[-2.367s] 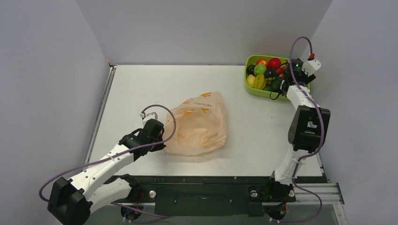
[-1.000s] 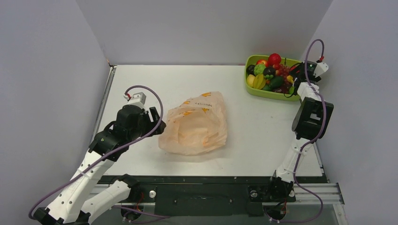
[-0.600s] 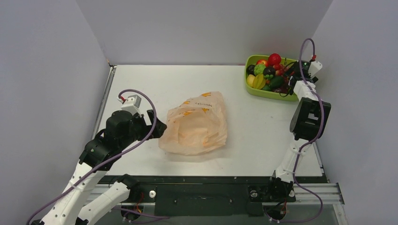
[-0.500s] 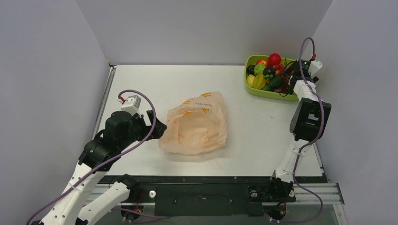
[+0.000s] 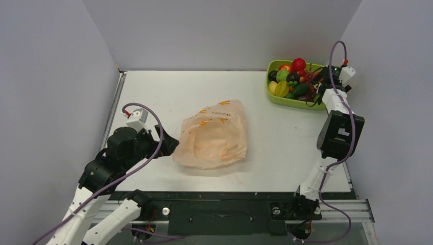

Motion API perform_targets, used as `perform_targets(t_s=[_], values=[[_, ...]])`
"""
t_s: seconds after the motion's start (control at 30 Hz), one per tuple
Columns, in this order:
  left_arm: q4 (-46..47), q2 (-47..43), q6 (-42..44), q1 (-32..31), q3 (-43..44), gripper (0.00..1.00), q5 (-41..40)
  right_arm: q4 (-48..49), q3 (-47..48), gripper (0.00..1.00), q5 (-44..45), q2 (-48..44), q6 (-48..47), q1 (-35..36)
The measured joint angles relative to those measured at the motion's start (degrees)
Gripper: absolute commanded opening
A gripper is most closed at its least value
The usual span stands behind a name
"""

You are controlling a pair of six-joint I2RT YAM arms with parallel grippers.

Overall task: Take the fake fruits out of the plastic bag
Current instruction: Place the fake fruit in the bin, then reset both arms

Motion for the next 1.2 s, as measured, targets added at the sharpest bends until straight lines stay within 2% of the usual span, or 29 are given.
perform_targets(t_s=[0.27,0.5,0.63,0.77,0.97,1.03,1.2], values=[[-0.31,-1.81,-1.68,0.0,0.0,0.83,1.75,0.57,-6.19,1.0,2.08,-10.73,0.81,0.0],[-0.24,-6.1,-3.41,0.0,-0.11,0.84,3.26,2.84,-24.85,1.0,2.27,-27.67,3.58,2.62],[-0.28,-7.61,-4.2,0.0,-0.9,0.84,4.15,1.99,-35.65,1.0,1.6,-37.68,3.76,10.62],[-0.22,-8.76,-4.39,0.0,-1.03,0.85,5.09,-0.76,-41.92,1.0,1.73,-48.15,3.28,22.82],[-0.31,-9.01,-3.98,0.0,0.55,0.84,5.16,-8.98,-44.17,1.0,5.55,-65.79,2.43,42.53],[-0.24,-9.07,-3.78,0.0,2.19,0.84,4.81,-11.91,-44.28,1.0,7.04,-71.56,2.71,47.17],[-0.22,-10.19,-2.91,0.0,6.45,0.84,3.15,-20.0,-44.41,1.0,10.19,-86.44,4.61,51.93]])
